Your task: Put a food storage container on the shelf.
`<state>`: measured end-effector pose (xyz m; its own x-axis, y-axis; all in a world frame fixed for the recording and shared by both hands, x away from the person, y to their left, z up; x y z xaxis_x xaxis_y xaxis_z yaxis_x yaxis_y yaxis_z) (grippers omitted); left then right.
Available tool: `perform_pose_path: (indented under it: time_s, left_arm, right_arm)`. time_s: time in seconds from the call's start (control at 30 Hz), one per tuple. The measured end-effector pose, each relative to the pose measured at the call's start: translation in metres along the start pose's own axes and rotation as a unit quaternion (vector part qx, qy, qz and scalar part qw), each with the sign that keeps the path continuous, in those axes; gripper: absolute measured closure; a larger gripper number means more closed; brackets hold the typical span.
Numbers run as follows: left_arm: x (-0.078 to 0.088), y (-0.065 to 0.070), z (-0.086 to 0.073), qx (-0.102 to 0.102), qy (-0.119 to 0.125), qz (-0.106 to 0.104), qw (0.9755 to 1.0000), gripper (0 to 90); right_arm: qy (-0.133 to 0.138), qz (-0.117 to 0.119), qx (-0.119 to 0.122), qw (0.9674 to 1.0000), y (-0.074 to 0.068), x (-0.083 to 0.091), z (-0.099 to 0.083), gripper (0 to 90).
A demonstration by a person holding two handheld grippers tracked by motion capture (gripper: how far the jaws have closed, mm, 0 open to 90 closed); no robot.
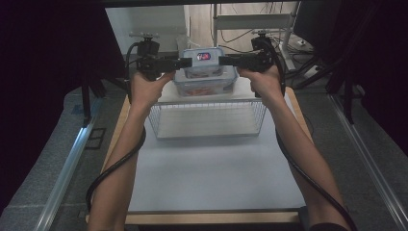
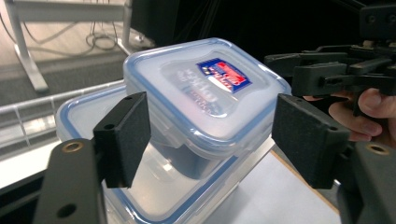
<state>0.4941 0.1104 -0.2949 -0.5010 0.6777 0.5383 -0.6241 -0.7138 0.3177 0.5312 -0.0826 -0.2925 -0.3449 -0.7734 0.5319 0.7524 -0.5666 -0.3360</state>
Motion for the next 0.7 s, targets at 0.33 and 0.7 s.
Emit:
perform_pose_path:
  time_s: [0.33, 0.7]
  left_arm:
    - [0.001, 0.012, -0.016, -0.070, 0.003, 0.045, 0.9966, 16.4]
    - [0.000, 0.018, -0.039, -0.087, 0.009, 0.055, 0.9946, 6.8]
  right_arm:
    - [-0.002, -0.023, 0.045, 0.9987, -0.002, 0.001, -0.015, 31.0]
    - [0.000, -0.036, 0.082, 0.9960, -0.001, 0.003, -0.037, 20.2]
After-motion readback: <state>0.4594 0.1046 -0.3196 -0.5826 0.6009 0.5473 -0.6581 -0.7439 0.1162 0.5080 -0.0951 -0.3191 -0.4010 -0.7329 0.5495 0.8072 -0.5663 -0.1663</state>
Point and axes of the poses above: each handheld gripper's, and its own axes: x roughly backward along the jaws, z roughly out of its top, y roughly to its right, the point moved 8 cm from there along -x, roughly forward along the jaws, and after that the axes turned 13 degrees about -y, right-handed, at the moved point
